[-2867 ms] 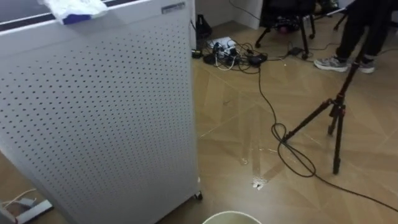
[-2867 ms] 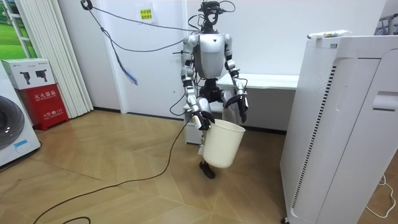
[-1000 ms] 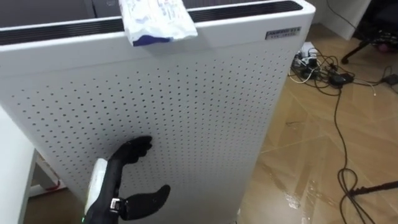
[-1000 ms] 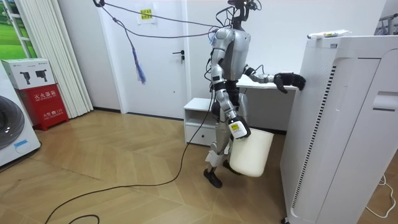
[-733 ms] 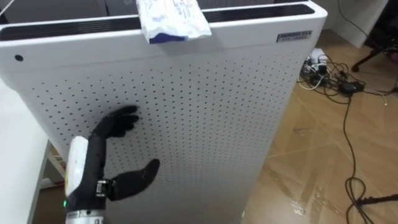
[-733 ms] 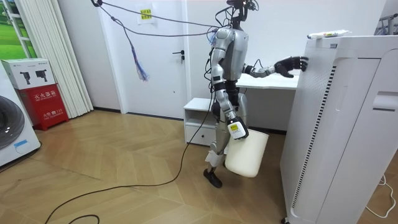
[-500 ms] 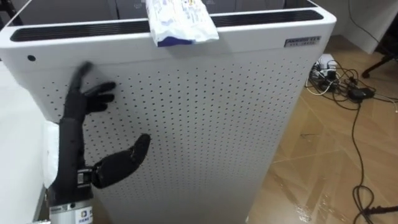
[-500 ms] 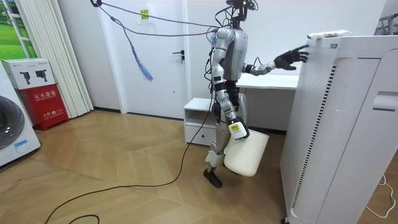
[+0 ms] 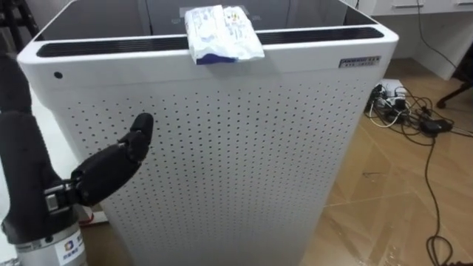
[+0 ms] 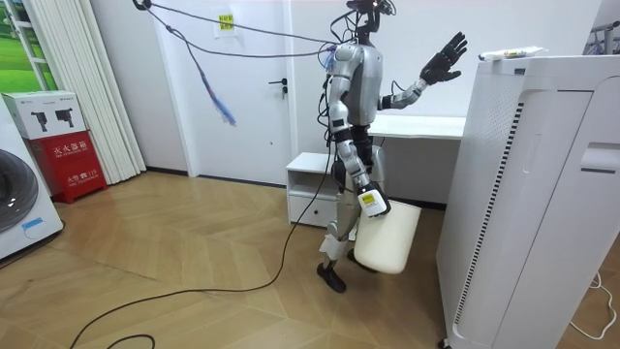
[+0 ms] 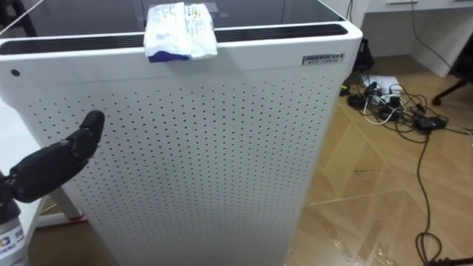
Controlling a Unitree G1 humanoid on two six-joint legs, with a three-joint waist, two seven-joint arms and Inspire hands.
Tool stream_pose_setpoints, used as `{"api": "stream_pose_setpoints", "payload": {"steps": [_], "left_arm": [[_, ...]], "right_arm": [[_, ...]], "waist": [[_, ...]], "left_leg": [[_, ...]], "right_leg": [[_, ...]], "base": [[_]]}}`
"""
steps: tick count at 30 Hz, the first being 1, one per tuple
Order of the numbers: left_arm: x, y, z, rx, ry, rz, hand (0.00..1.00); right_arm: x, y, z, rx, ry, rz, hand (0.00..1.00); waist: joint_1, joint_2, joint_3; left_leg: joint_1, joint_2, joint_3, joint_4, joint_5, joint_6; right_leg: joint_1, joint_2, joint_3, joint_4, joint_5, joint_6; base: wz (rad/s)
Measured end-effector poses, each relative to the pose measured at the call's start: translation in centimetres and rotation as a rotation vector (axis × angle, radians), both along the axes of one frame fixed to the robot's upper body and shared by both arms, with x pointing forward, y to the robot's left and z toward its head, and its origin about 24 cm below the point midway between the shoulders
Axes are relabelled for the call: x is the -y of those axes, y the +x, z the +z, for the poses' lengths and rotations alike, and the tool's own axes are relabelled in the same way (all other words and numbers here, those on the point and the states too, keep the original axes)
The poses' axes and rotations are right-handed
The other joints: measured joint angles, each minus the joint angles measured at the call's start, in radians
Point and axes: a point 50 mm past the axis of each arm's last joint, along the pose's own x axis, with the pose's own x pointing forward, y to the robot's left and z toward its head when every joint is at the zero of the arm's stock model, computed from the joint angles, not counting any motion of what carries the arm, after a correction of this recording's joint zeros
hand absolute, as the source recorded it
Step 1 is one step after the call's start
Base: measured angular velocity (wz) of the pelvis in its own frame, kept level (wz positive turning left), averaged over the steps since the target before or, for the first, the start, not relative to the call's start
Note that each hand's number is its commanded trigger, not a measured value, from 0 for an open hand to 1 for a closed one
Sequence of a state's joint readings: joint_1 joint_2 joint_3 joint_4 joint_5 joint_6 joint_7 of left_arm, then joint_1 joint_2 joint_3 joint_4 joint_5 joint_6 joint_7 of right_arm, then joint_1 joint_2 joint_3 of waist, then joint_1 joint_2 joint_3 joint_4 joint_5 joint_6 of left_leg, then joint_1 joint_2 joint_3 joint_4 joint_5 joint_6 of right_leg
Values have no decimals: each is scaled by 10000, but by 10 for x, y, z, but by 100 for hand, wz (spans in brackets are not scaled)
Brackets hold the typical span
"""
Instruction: Pick garbage
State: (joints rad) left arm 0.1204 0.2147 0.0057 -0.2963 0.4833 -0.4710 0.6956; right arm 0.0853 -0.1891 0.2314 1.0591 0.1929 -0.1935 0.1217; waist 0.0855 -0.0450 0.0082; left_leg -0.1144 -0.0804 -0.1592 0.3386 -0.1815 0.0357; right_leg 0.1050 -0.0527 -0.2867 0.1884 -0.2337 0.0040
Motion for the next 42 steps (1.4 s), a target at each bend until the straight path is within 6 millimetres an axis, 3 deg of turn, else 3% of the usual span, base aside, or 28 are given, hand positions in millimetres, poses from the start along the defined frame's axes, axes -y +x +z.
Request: {"api": "stream_pose_setpoints", "payload": {"steps": [5, 16, 26, 42], "left_arm": [[5, 3, 2, 89, 21, -253, 0], [15, 7, -4, -286, 1159, -445, 0], [24, 9, -11, -526, 3020, -120, 0], [27, 16, -1, 230, 3118, 9, 0]], "right_arm": [[0, 0, 0, -6, 4, 22, 100], [2, 2, 0, -152, 73, 135, 100], [3, 2, 1, -136, 60, 168, 100], [7, 3, 2, -64, -161, -127, 100]], "waist": [[-48, 61, 83], [-353, 212, 141], [-560, 473, 57], [-635, 461, 63]], "left_leg": [[0, -2, -2, -36, -2, 0], [-67, -3, 97, -21, -6, 5], [-40, 5, 182, -97, -9, 11], [193, 52, 447, -291, -5, 16]], "right_leg": [[-7, -10, 18, -3, 0, 0], [-31, -1, 152, 40, 2, -2], [-152, -13, 273, 37, 3, -3], [-163, -30, 619, 129, 2, -2]], "base": [[0], [0], [-3], [-6]]}}
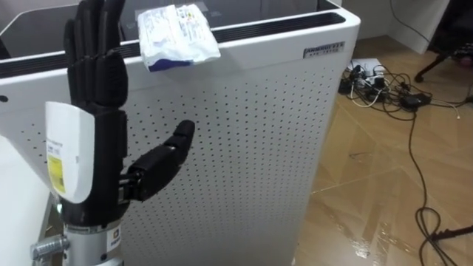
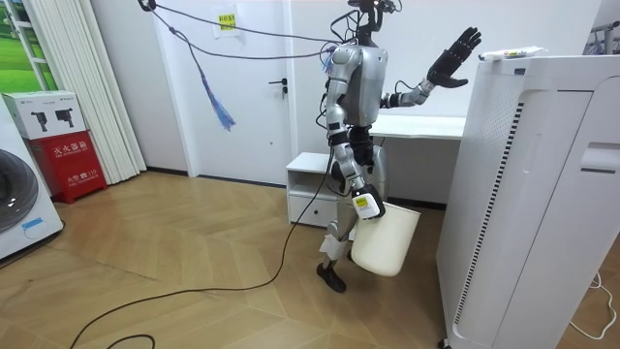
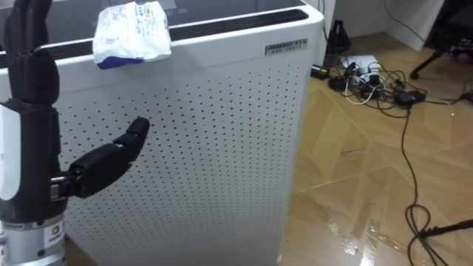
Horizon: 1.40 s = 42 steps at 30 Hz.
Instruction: Pick garbage
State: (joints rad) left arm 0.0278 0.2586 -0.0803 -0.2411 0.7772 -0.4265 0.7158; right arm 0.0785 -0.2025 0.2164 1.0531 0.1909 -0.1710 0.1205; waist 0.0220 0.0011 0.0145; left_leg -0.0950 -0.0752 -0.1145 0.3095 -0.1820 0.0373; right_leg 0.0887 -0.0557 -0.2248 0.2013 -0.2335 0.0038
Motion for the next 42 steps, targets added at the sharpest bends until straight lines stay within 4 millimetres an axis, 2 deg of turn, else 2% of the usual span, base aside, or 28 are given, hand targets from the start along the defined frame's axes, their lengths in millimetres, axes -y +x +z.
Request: {"api": "stream_pose_setpoints", "payload": {"steps": [5, 12, 25, 32, 36, 42], "left_arm": [[0, 11, 4, 278, -62, 82, 0], [-1, 14, 6, 331, 23, 156, 0], [-5, 18, 7, 208, 208, 486, 0], [-10, 33, -17, -1321, 487, 1005, 0], [-11, 35, -19, -1582, 572, 1130, 0], [-15, 37, -22, -1836, 818, 1233, 0]], "right_arm": [[-1, 0, 0, -5, 26, -8, 100], [0, -2, -1, -196, 20, -72, 100], [-1, -2, -2, -342, 79, -46, 100], [4, -2, -1, -547, 79, 29, 100], [6, -3, -1, -579, 1, 17, 100], [13, 0, 3, -430, -178, 95, 100]], "waist": [[-104, -11, 7], [-185, -4, 8], [-202, 169, 25], [-358, 309, 14], [-433, 395, -31], [-457, 509, -25]], "left_leg": [[21, 2, 34, -8, 0, 0], [197, -3, 21, -65, 0, 0], [183, -10, 39, -92, -1, 1], [142, 5, 34, -90, -1, 1], [119, 70, 84, -89, -5, 5], [174, 81, 82, -69, -4, 5]], "right_leg": [[22, 0, 7, 3, 0, 0], [180, -7, 24, -44, 0, 0], [249, -5, 84, -131, 1, -1], [139, 21, 325, -115, 1, -1], [109, 27, 366, -112, 3, -4], [172, 39, 375, -111, 6, -9]], "base": [[-1], [0], [0], [0], [-2], [0]]}}
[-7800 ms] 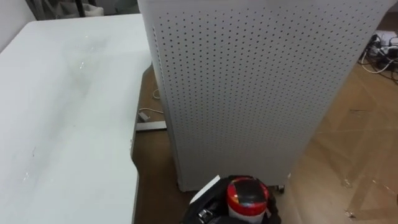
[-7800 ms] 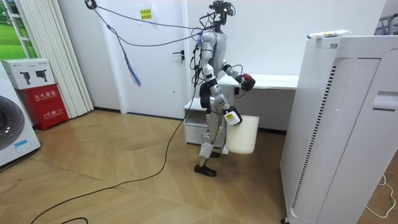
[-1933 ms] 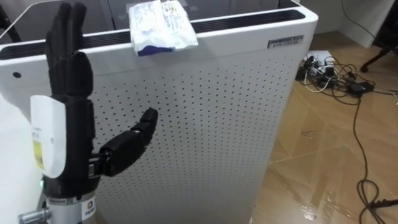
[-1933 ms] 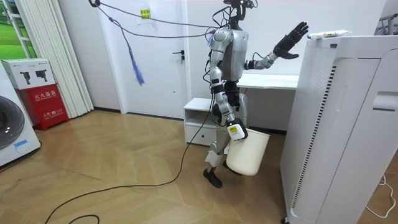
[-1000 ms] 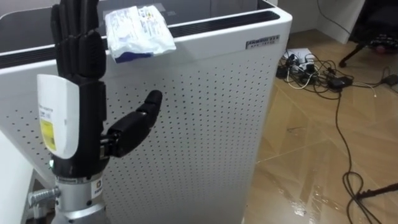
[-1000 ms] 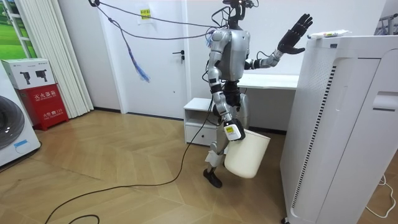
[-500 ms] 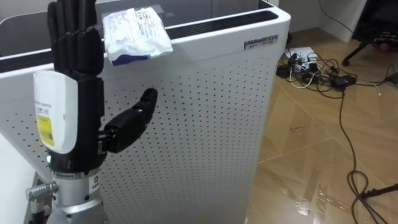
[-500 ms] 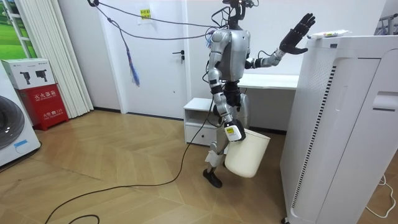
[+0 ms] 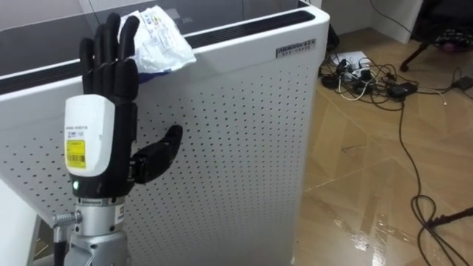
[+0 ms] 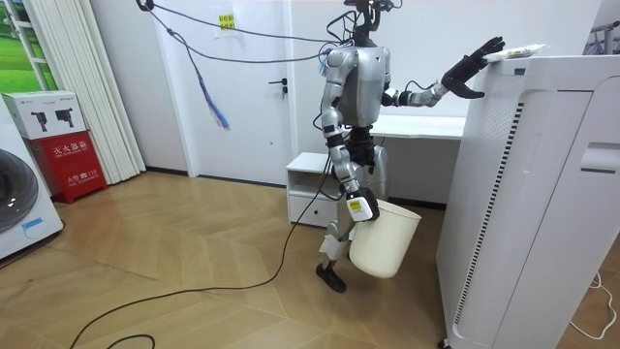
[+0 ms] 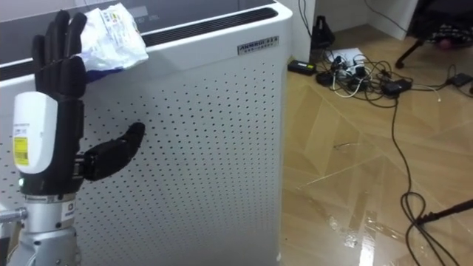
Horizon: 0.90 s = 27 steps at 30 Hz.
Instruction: Pick garbage
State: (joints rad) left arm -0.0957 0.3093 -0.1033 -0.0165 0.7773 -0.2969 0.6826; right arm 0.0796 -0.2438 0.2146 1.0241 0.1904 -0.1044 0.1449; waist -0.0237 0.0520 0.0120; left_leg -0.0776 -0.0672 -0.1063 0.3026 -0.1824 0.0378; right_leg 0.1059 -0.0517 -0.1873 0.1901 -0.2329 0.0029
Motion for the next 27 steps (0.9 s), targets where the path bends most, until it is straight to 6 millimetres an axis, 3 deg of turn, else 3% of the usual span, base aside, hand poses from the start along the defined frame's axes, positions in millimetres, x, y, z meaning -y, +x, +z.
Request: {"api": "stream_pose_setpoints", "payload": {"steps": [1, 2, 4, 5, 10, 20, 27], "left_arm": [[-1, 0, 0, -24, 54, 11, 0], [-3, 1, -1, -93, 180, 48, 27], [-5, 4, -3, -160, 319, 54, 66], [-6, 6, -3, -175, 343, 86, 100], [-9, 10, -3, -84, 305, 365, 100], [-15, 20, 18, 1101, 0, 938, 100], [-16, 24, 23, 1153, 39, 1151, 100]], "right_arm": [[1, 1, 1, 39, -16, 13, 100], [2, 3, 2, 101, -47, 45, 100], [4, 4, 3, 138, -110, 73, 100], [5, 4, 3, 130, -157, 71, 100], [10, 2, 4, -28, -292, 41, 100], [11, 2, 4, -122, -306, 21, 100], [10, 5, 5, -34, -296, 92, 100]], "waist": [[-8, 4, 1], [-21, -2, 9], [-9, -9, 17], [-9, 7, 23], [9, 76, 60], [6, 119, 26], [14, 122, 13]], "left_leg": [[10, 2, 4, 3, 0, 0], [22, 9, 22, 10, 1, -1], [38, 25, 108, 30, 1, -1], [35, 27, 144, 45, 1, -1], [-2, 26, 226, 42, 0, -1], [44, 25, 274, 16, 9, -9], [214, 35, 379, -57, 8, -8]], "right_leg": [[8, 1, 5, 5, 0, 0], [10, 8, 22, 22, 3, -4], [7, 18, 69, 69, 4, -7], [1, 19, 85, 124, 4, -7], [-76, 51, 200, 174, 22, -18], [-66, 37, 236, 137, 22, -19], [-4, 31, 365, 143, 21, -17]], "base": [[0], [-4], [-6], [-7], [-6], [0], [-4]]}}
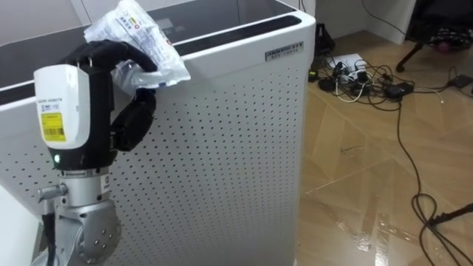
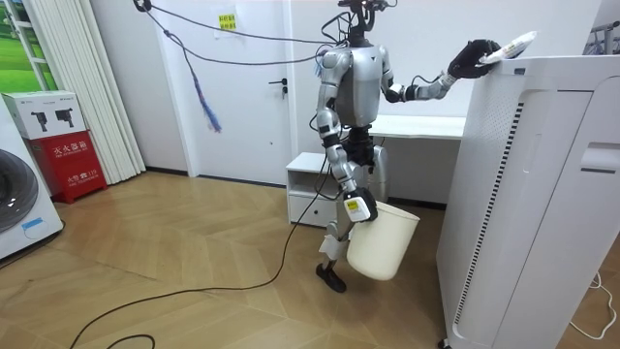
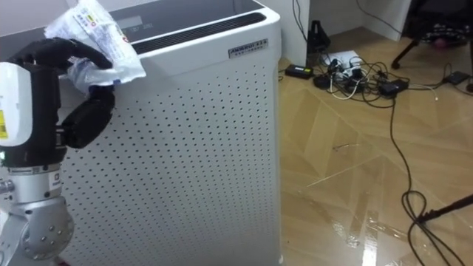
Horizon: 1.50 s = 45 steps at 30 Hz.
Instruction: Pick garbage
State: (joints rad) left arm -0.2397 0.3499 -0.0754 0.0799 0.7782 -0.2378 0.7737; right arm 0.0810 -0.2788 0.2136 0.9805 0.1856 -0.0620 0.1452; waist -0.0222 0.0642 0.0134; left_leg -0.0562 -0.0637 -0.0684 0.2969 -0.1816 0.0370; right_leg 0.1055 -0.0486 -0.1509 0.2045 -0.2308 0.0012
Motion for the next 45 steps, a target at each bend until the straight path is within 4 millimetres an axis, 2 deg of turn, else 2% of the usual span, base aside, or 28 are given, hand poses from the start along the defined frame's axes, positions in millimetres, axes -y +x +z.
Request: {"api": "stream_pose_setpoints", "payload": {"steps": [5, 12, 16, 19, 22, 24, 27, 33, 35, 38, 42, 45], "left_arm": [[-1, 0, 2, 83, -70, 55, 100], [6, -2, 10, 338, -934, -523, 100], [32, -12, 20, 169, -1339, -2103, 100], [55, -20, 29, -293, -2086, -3996, 100], [80, -27, 30, -1653, -3061, -6573, 100], [96, -28, 22, -3260, -3842, -8466, 100], [111, -32, 14, -4833, -4681, -10676, 100], [128, -40, 10, -6609, -5597, -14374, 100], [130, -40, 12, -6822, -5992, -15152, 100], [132, -40, 14, -7098, -6196, -15835, 100], [132, -42, 17, -7304, -5807, -16141, 100], [131, -41, 16, -7444, -5572, -16043, 100]], "right_arm": [[0, 1, 0, 19, 14, 58, 100], [-5, 2, 0, 60, 219, 244, 100], [-11, 1, -2, -11, 374, 373, 100], [-15, 3, -2, 9, 446, 613, 100], [-20, 7, -2, 73, 524, 899, 100], [-22, 13, -2, 80, 581, 980, 100], [-27, 19, -3, 91, 608, 1173, 100], [-29, 20, -3, 43, 661, 1290, 100], [-30, 20, -4, 27, 714, 1277, 100], [-33, 20, -5, -104, 764, 1369, 100], [-34, 21, -5, -204, 824, 1389, 100], [-34, 22, -5, -229, 842, 1376, 100]], "waist": [[-9, -48, -28], [-59, -322, -78], [1, -580, -78], [-40, -690, -125], [-64, -673, -126], [-119, -632, -106], [-325, -564, -86], [-425, -477, -42], [-382, -448, -13], [-275, -435, -11], [-215, -426, -18], [-41, -425, -18]], "left_leg": [[69, -5, 71, -76, 14, 18], [156, -15, 66, -136, 15, 19], [121, -27, -1, -235, 49, 51], [-14, -36, -71, -216, 49, 52], [-143, -53, -142, -208, 57, 64], [-134, -45, -148, -219, 57, 64], [-222, -34, -156, -202, 59, 63], [-422, -23, -143, -117, 58, 63], [-439, -22, -146, -97, 58, 63], [-506, -13, -153, -51, 58, 63], [-729, -9, -173, 94, 57, 63], [-861, 8, -167, 138, 57, 63]], "right_leg": [[12, -14, 64, 1, -5, 9], [147, -36, 31, -166, -8, 19], [135, -71, -136, -206, -8, 35], [83, -82, -218, -285, 1, 46], [46, -93, -307, -249, 23, 54], [28, -97, -342, -210, 23, 54], [-33, -96, -414, -206, 24, 52], [-216, -88, -362, -184, 25, 50], [-226, -85, -376, -177, 25, 50], [-260, -73, -410, -166, 25, 50], [-427, -55, -401, -117, 27, 46], [-586, -48, -418, -2, 27, 46]], "base": [[-4], [1], [9], [10], [8], [0], [1], [0], [0], [0], [2], [0]]}}
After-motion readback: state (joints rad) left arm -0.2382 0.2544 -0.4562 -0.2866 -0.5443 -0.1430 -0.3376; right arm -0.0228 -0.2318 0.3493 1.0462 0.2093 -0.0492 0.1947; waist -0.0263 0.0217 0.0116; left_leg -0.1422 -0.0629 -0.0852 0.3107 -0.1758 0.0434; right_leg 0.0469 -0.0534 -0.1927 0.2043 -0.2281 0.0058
